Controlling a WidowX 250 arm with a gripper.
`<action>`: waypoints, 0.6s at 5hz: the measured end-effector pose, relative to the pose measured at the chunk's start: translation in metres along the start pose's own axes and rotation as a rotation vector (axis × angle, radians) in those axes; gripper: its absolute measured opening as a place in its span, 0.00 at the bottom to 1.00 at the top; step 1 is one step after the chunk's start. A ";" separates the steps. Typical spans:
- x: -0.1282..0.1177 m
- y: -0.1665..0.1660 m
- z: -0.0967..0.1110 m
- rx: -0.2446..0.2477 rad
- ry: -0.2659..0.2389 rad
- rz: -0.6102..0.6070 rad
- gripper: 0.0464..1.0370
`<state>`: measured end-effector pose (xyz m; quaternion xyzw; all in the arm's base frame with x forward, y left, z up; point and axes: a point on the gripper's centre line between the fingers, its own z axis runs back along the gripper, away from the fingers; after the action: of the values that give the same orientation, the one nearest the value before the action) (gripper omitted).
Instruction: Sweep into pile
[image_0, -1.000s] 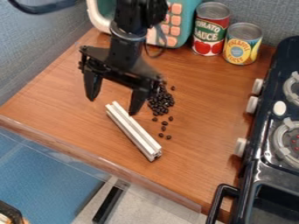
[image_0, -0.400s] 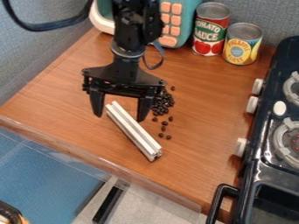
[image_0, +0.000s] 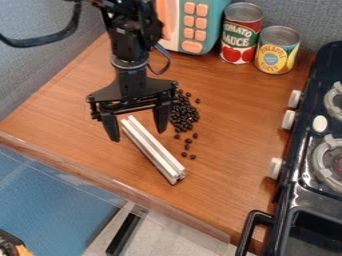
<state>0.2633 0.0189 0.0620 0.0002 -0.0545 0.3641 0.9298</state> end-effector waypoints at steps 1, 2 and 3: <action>0.000 0.003 -0.007 -0.040 0.028 0.152 0.96; -0.002 0.001 -0.022 -0.031 0.036 0.203 0.96; -0.006 -0.005 -0.028 -0.010 0.026 0.200 0.96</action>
<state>0.2648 0.0126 0.0337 -0.0145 -0.0440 0.4546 0.8895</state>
